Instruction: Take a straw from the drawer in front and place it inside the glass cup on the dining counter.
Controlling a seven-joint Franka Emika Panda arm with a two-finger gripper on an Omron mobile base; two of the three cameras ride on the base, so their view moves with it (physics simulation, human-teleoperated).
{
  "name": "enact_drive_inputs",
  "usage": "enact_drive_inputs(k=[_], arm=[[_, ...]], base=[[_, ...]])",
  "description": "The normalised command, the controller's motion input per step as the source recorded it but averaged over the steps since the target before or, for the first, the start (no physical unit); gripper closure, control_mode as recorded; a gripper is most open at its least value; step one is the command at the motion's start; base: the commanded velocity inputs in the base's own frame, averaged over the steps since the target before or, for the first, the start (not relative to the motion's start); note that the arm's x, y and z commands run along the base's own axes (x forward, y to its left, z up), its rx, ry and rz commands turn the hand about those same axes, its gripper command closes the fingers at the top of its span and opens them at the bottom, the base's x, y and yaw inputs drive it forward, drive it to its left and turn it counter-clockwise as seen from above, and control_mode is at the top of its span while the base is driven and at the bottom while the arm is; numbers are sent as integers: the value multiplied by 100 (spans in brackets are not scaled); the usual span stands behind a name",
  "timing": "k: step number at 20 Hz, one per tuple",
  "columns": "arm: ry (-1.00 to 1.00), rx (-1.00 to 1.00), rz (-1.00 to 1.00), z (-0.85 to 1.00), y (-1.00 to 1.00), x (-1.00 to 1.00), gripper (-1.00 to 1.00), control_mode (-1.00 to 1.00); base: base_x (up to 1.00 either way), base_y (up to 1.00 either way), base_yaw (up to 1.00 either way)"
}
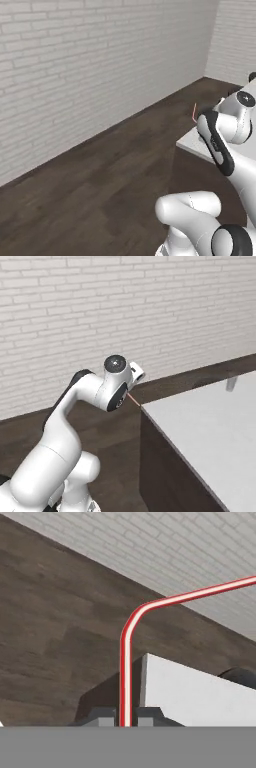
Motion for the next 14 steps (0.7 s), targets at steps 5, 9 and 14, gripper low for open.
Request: enact_drive_inputs(k=[5, 9, 14], arm=[[0, 0, 0, 0, 0, 0, 100, 100], [0, 0, 0, 0, 0, 0, 100, 100], [0, 0, 0, 0, 0, 0, 100, 100]], base=[[99, 66, -46], [97, 77, -43], [97, 77, -44]])
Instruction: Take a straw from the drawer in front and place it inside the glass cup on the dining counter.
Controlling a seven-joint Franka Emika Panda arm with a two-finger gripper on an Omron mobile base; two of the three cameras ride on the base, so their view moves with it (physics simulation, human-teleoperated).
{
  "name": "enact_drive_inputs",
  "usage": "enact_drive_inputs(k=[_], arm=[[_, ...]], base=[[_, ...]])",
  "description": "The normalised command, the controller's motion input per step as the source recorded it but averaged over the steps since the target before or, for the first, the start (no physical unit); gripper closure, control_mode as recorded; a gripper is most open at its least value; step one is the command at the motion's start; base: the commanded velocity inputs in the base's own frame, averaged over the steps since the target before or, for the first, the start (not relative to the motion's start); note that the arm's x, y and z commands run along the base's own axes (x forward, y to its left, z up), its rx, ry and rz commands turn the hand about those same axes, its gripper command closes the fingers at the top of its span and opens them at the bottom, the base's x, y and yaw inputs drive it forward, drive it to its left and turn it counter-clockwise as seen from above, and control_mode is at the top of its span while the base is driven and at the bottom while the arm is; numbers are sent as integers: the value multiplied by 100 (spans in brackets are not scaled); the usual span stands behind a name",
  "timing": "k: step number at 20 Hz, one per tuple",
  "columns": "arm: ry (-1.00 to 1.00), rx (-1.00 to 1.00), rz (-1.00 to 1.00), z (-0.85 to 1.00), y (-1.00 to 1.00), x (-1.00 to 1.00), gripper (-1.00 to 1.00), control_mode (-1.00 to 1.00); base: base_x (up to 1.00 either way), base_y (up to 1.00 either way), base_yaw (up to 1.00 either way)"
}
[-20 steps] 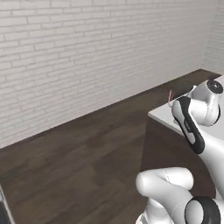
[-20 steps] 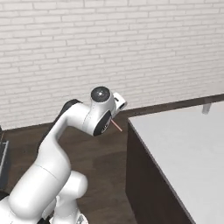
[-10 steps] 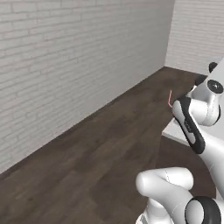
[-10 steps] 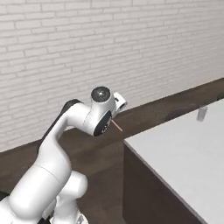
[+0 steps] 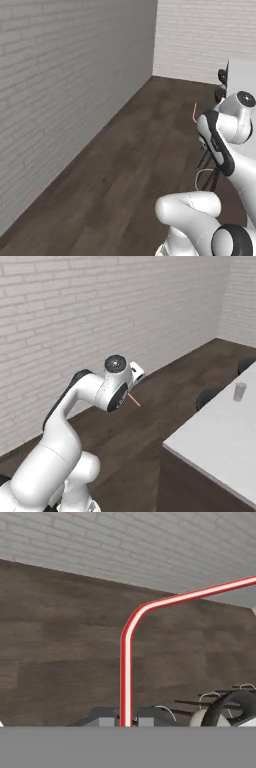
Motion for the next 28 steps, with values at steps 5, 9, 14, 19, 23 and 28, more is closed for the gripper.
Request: enact_drive_inputs(k=[5, 9, 14, 19, 23, 28], arm=[[0, 0, 0, 0, 0, 0, 100, 100], [0, 0, 0, 0, 0, 0, 100, 100], [0, 0, 0, 0, 0, 0, 100, 100], [0, 0, 0, 0, 0, 0, 100, 100], [0, 0, 0, 0, 0, 0, 100, 100], [0, 0, 0, 0, 0, 0, 100, 100]], base=[[98, 71, -47], [100, 68, -54], [99, 64, -60], [90, 57, -68], [87, 51, -70], [88, 42, -69]])
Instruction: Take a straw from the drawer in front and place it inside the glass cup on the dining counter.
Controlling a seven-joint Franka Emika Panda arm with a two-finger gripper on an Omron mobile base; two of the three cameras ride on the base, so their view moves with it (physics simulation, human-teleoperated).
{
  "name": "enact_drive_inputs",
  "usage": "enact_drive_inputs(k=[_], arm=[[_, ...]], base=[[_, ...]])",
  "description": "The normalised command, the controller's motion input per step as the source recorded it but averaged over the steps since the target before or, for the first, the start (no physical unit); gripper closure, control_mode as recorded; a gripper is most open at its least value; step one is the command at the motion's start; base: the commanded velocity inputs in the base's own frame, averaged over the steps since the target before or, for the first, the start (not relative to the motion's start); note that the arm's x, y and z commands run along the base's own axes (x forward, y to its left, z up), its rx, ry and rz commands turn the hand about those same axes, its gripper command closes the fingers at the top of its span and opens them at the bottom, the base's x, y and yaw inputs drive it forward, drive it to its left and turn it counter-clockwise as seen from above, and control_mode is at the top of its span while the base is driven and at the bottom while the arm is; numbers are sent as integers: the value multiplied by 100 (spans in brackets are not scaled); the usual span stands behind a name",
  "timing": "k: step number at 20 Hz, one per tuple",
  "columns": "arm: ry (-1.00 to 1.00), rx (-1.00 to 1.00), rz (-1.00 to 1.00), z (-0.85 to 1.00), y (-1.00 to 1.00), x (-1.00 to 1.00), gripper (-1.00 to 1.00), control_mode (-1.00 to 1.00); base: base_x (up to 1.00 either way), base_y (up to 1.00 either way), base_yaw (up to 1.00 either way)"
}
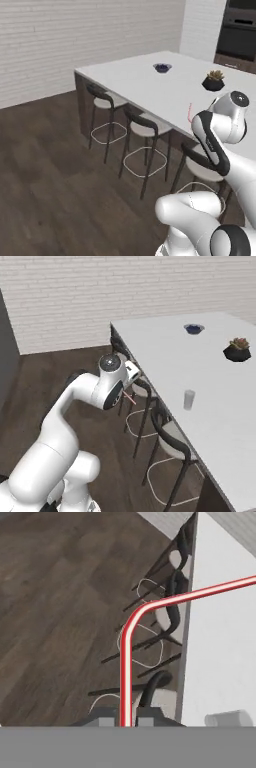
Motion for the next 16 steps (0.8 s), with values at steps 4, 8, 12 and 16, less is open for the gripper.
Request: enact_drive_inputs(k=[4, 8, 12, 16], arm=[[0, 0, 0, 0, 0, 0, 100, 100], [0, 0, 0, 0, 0, 0, 100, 100], [0, 0, 0, 0, 0, 0, 100, 100], [0, 0, 0, 0, 0, 0, 100, 100]], base=[[88, 56, -68], [76, 33, -67], [65, 34, -66], [48, 7, -55]])
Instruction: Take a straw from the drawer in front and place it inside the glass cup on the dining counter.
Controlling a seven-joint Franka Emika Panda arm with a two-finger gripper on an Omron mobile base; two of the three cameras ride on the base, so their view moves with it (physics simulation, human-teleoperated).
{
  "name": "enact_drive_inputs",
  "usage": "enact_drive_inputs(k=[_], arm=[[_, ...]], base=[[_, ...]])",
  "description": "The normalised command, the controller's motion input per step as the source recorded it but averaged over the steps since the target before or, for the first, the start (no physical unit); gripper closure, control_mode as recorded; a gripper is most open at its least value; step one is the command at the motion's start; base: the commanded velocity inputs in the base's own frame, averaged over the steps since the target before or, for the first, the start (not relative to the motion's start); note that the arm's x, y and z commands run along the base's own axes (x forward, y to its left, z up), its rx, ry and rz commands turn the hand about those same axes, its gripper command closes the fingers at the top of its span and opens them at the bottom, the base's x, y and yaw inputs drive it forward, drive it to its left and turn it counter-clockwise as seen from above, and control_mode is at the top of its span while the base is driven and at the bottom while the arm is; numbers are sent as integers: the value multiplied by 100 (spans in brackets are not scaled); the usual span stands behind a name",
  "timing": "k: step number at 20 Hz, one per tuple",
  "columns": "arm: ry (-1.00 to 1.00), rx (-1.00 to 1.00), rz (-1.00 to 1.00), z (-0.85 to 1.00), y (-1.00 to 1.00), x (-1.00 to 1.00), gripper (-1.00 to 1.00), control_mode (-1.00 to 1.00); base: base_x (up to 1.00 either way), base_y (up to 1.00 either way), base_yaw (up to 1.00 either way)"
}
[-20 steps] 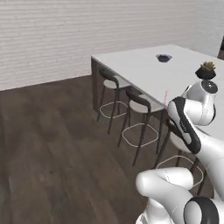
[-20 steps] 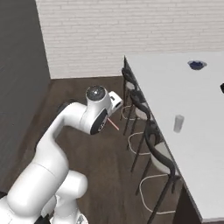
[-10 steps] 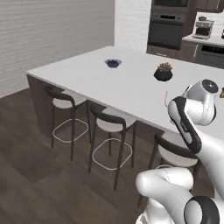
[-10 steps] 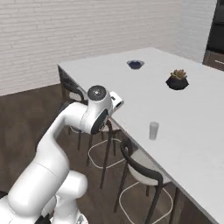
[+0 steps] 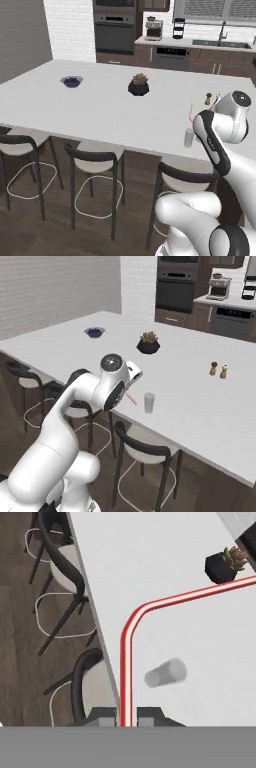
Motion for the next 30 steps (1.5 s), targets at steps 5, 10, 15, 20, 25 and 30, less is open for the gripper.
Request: enact_drive_inputs(k=[5, 10, 15, 20, 25, 30], arm=[[0, 0, 0, 0, 0, 0, 100, 100], [0, 0, 0, 0, 0, 0, 100, 100], [0, 0, 0, 0, 0, 0, 100, 100], [0, 0, 0, 0, 0, 0, 100, 100], [-4, 4, 0, 0, 2, 32, 100, -100], [-5, 22, 1, 24, 17, 77, 100, -100]], base=[[58, -8, -40], [54, -3, -21], [64, 0, 0], [77, 0, 0], [52, 1, 0], [0, 0, 0]])
